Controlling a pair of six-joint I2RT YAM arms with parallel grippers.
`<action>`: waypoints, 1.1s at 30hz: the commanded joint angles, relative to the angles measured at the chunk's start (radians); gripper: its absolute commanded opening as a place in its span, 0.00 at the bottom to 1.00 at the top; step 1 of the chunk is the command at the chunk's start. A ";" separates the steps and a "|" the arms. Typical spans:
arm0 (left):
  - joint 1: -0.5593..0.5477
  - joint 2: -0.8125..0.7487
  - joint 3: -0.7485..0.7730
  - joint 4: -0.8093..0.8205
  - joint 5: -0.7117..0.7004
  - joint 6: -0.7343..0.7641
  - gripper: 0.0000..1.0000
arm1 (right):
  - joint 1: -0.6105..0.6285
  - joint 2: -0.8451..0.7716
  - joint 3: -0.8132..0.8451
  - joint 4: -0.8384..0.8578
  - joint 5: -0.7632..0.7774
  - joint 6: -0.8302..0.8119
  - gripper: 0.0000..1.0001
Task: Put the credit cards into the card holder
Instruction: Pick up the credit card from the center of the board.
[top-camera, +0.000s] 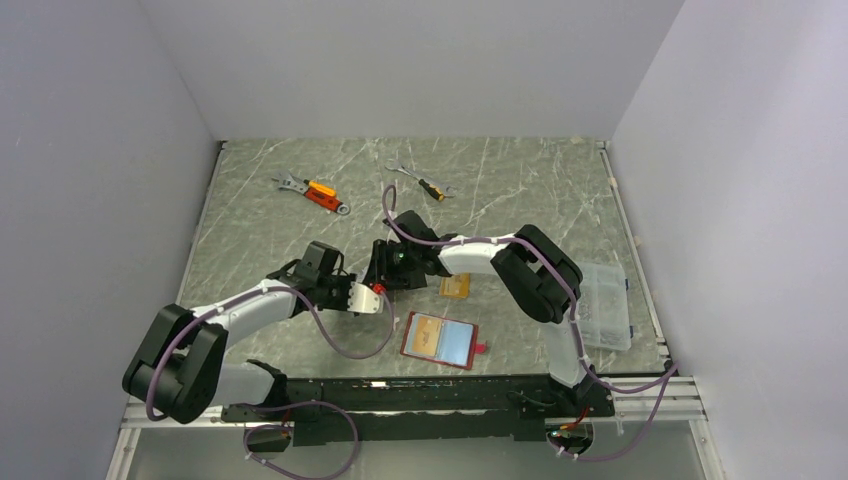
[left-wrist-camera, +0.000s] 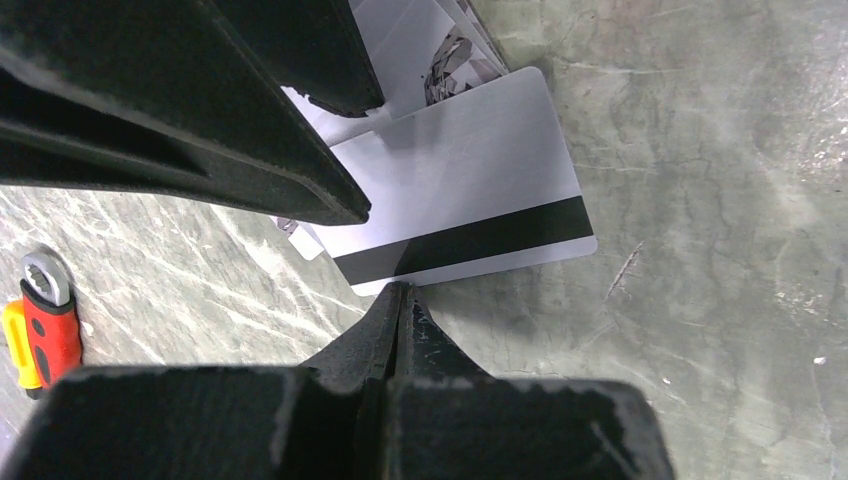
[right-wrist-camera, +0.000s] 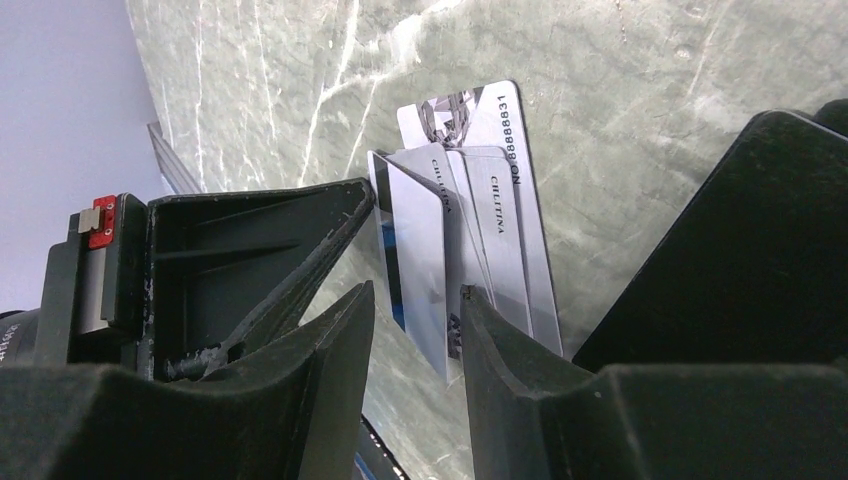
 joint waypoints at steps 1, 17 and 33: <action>-0.006 -0.033 -0.037 -0.028 -0.002 -0.004 0.00 | 0.007 -0.012 -0.033 0.020 0.025 0.003 0.40; -0.042 -0.021 -0.025 -0.042 0.013 -0.052 0.00 | 0.029 -0.028 -0.105 0.126 -0.005 0.066 0.26; 0.002 -0.121 0.153 -0.209 0.074 -0.168 0.11 | 0.032 -0.157 -0.082 0.009 0.014 0.001 0.00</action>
